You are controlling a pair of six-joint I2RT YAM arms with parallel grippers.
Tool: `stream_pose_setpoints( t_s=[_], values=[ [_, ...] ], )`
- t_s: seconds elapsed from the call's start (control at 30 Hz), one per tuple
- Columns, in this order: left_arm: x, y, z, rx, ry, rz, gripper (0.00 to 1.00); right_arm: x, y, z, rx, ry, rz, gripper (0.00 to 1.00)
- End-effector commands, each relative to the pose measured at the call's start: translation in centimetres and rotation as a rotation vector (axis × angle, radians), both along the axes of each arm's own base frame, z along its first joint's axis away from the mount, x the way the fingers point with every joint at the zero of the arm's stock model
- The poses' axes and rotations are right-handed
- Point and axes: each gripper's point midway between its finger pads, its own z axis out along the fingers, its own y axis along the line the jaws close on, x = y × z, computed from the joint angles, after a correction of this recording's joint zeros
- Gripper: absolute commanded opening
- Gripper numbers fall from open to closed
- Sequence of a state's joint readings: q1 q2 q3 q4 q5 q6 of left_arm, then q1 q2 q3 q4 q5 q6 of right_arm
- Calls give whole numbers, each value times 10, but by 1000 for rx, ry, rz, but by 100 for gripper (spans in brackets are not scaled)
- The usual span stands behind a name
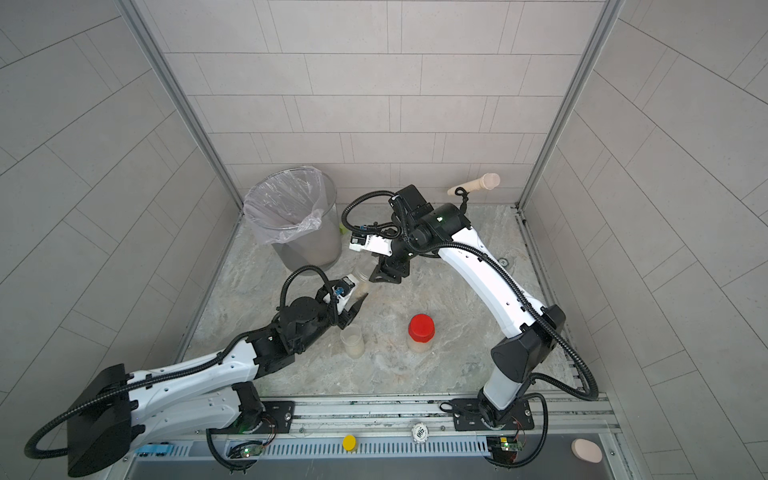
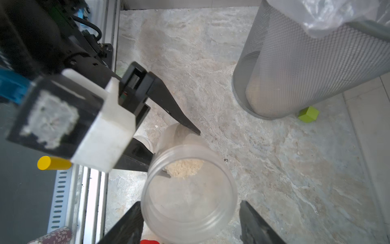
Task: Empty moldy rice from jars
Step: Unscrew the lid from the jar.
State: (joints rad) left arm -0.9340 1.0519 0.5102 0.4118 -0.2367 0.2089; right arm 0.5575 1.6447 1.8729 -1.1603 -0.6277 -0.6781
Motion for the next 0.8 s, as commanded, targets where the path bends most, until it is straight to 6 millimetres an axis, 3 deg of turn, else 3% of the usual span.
stream_pose_setpoints(
  t_s=[0.0, 0.2, 0.33, 0.47, 0.57, 0.77],
  values=[
    [6, 2, 35, -89, -67, 33, 20, 0, -12, 22, 81, -72, -10, 78],
    [9, 4, 34, -78, -82, 50, 18, -17, -31, 32, 202, -78, -75, 81],
    [12, 2, 35, -54, -98, 53, 17, -6, -36, 55, 361, 32, -354, 90],
    [15, 1, 34, -26, -106, 62, 17, 4, -42, 77, 466, 308, -664, 90],
    [17, 2, 34, -21, -113, 73, 17, 6, -40, 74, 462, 522, -824, 79],
    [18, 4, 35, -12, -130, 83, 17, 12, -21, 48, 398, 602, -947, 82]
  ],
)
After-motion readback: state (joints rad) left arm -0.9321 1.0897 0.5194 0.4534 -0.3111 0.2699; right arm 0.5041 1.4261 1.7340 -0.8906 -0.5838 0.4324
